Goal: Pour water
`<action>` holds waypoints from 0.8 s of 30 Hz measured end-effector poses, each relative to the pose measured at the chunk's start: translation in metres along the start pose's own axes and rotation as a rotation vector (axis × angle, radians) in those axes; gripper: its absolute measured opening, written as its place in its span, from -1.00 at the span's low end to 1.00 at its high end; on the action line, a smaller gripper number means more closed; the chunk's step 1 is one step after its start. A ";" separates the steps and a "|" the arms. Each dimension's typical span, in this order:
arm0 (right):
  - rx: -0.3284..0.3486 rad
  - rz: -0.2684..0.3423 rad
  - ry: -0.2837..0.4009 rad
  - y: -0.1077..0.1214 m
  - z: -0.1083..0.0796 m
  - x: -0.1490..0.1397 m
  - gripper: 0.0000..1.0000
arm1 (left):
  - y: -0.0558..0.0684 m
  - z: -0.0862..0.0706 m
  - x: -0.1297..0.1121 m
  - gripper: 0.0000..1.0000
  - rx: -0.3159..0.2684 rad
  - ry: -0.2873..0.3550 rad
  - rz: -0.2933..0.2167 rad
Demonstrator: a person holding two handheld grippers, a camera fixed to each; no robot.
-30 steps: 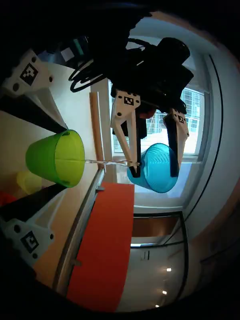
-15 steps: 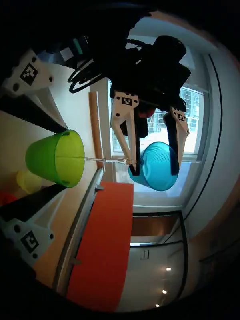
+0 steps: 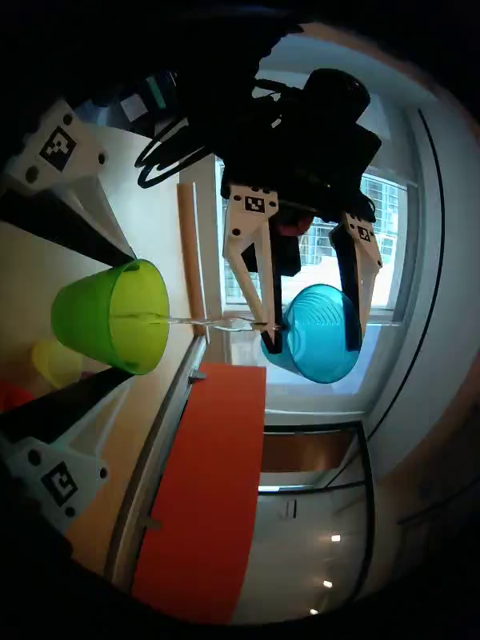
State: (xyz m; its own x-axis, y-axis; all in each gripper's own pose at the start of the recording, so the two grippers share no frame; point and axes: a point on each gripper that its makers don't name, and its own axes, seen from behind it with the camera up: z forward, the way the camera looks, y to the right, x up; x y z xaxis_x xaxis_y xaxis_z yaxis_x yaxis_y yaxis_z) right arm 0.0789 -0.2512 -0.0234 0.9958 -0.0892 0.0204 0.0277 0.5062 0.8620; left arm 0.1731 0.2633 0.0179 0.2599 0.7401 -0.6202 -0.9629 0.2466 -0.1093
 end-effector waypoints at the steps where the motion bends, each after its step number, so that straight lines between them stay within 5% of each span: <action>1: 0.000 0.000 0.000 0.000 0.000 0.000 0.79 | 0.000 0.000 0.000 0.75 0.000 0.001 0.003; 24: -0.002 -0.007 0.009 0.001 -0.003 0.006 0.79 | -0.007 0.001 0.009 0.75 -0.002 0.008 0.075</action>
State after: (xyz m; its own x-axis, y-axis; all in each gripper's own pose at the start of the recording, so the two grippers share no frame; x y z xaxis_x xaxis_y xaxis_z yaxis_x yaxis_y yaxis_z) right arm 0.0850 -0.2487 -0.0239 0.9963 -0.0854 0.0099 0.0350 0.5075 0.8610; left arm 0.1824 0.2688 0.0144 0.1866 0.7512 -0.6331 -0.9798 0.1892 -0.0642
